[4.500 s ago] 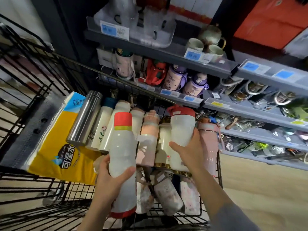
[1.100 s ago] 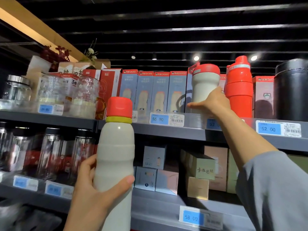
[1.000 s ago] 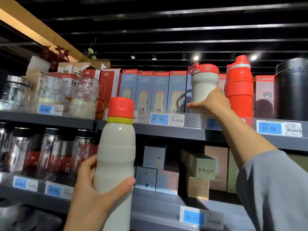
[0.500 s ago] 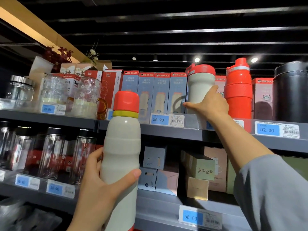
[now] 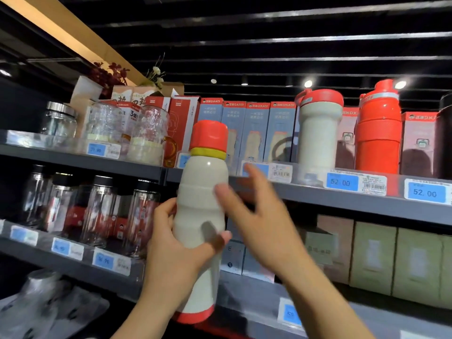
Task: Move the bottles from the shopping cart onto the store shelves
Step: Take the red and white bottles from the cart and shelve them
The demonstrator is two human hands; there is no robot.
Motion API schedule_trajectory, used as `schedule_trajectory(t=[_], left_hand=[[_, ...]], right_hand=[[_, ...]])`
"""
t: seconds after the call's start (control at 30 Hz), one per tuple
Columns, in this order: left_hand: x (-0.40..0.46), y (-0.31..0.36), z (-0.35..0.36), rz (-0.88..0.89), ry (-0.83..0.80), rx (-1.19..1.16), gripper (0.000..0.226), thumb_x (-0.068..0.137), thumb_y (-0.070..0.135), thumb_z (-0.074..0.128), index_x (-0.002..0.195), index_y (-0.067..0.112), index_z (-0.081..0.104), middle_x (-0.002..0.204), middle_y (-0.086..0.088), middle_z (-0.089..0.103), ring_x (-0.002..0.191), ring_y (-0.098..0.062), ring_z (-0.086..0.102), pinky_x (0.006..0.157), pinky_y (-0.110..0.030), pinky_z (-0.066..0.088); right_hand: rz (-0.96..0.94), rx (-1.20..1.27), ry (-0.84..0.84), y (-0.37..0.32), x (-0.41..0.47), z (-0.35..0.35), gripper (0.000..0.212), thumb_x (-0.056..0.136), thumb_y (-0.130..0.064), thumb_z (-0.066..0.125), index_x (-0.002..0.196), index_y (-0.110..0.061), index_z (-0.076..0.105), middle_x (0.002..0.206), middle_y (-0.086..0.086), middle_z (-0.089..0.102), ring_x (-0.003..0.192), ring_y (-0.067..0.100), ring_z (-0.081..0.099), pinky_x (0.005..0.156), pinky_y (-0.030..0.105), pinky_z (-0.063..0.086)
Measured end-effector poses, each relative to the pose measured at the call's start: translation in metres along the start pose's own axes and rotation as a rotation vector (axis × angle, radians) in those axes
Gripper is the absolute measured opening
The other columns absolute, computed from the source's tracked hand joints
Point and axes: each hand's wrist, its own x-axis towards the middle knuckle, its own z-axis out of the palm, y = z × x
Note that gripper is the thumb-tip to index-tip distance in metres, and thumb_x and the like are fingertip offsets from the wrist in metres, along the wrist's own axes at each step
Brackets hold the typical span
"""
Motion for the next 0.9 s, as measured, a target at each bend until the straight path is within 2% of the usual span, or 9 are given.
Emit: schedule_trajectory(t=[0.07, 0.13, 0.23, 0.3, 0.4, 0.5, 0.6, 0.77, 0.9], left_hand=[[0.004, -0.004, 0.006, 0.053, 0.008, 0.017, 0.075, 0.045, 0.039, 0.088, 0.104, 0.046, 0.043, 0.094, 0.02, 0.067, 0.08, 0.005, 0.065, 0.064, -0.017, 0.05], [0.006, -0.003, 0.01, 0.084, 0.031, -0.014, 0.076, 0.043, 0.05, 0.077, 0.111, 0.04, 0.043, 0.094, 0.024, 0.066, 0.081, 0.007, 0.064, 0.066, -0.019, 0.049], [0.007, 0.001, 0.011, 0.14, -0.09, 0.045, 0.08, 0.047, 0.04, 0.081, 0.113, 0.049, 0.038, 0.098, 0.043, 0.057, 0.09, 0.014, 0.059, 0.068, -0.016, 0.05], [0.012, 0.005, 0.009, 0.171, -0.198, 0.117, 0.094, 0.048, 0.028, 0.086, 0.119, 0.061, 0.034, 0.115, 0.043, 0.051, 0.106, 0.012, 0.055, 0.081, -0.018, 0.052], [0.025, 0.012, 0.004, 0.298, -0.287, 0.168, 0.1, 0.051, 0.042, 0.084, 0.133, 0.064, 0.03, 0.141, 0.031, 0.041, 0.128, 0.002, 0.045, 0.102, -0.032, 0.047], [0.029, 0.011, -0.001, 0.35, -0.217, -0.01, 0.08, 0.063, 0.044, 0.077, 0.131, 0.059, 0.038, 0.133, 0.029, 0.051, 0.124, 0.005, 0.049, 0.094, -0.016, 0.048], [0.035, -0.009, -0.005, 0.282, -0.046, -0.062, 0.053, 0.075, 0.031, 0.081, 0.114, 0.054, 0.054, 0.115, 0.022, 0.062, 0.111, 0.001, 0.058, 0.085, -0.019, 0.048], [0.043, -0.049, -0.015, 0.188, 0.037, 0.06, 0.034, 0.083, 0.008, 0.071, 0.098, 0.037, 0.062, 0.097, 0.014, 0.067, 0.094, -0.001, 0.062, 0.085, -0.026, 0.049], [0.045, -0.077, -0.026, 0.203, 0.056, 0.196, 0.032, 0.082, 0.008, 0.073, 0.092, 0.037, 0.063, 0.094, 0.024, 0.065, 0.09, 0.001, 0.062, 0.083, -0.026, 0.048]], right_hand=[[0.075, 0.154, -0.147, -0.001, -0.012, 0.017, 0.06, 0.072, -0.051, 0.076, 0.121, -0.052, 0.041, 0.115, -0.026, 0.061, 0.101, -0.011, 0.058, 0.084, 0.017, 0.049], [0.067, 0.165, -0.077, 0.001, -0.011, 0.024, 0.076, 0.063, -0.049, 0.081, 0.122, -0.057, 0.033, 0.114, -0.025, 0.061, 0.1, -0.007, 0.06, 0.081, 0.019, 0.051], [0.073, 0.162, 0.078, 0.006, 0.001, 0.029, 0.095, 0.055, -0.047, 0.084, 0.133, -0.041, 0.03, 0.114, -0.016, 0.061, 0.1, 0.0, 0.062, 0.083, 0.028, 0.054], [0.055, 0.249, 0.166, 0.007, 0.016, 0.021, 0.081, 0.061, -0.031, 0.089, 0.127, -0.03, 0.041, 0.105, -0.011, 0.066, 0.092, 0.002, 0.065, 0.079, 0.029, 0.056], [0.046, 0.393, 0.21, 0.0, 0.045, 0.002, 0.067, 0.061, -0.026, 0.087, 0.118, -0.019, 0.052, 0.102, 0.0, 0.069, 0.087, 0.011, 0.07, 0.071, 0.03, 0.058], [0.06, 0.458, 0.28, -0.011, 0.088, -0.019, 0.072, 0.058, -0.036, 0.08, 0.121, -0.012, 0.054, 0.106, 0.007, 0.07, 0.083, 0.016, 0.071, 0.06, 0.026, 0.055], [0.057, 0.478, 0.371, -0.027, 0.138, -0.04, 0.076, 0.061, -0.04, 0.082, 0.125, -0.011, 0.051, 0.111, 0.009, 0.068, 0.084, 0.017, 0.069, 0.054, 0.023, 0.052], [0.01, 0.298, 0.629, -0.028, 0.202, -0.055, 0.083, 0.064, -0.05, 0.08, 0.125, -0.012, 0.038, 0.12, 0.004, 0.057, 0.102, 0.02, 0.06, 0.087, 0.04, 0.054], [-0.072, -0.038, 0.689, -0.006, 0.216, -0.057, 0.083, 0.071, -0.048, 0.077, 0.13, -0.01, 0.033, 0.121, 0.005, 0.057, 0.102, 0.021, 0.057, 0.083, 0.03, 0.045]])
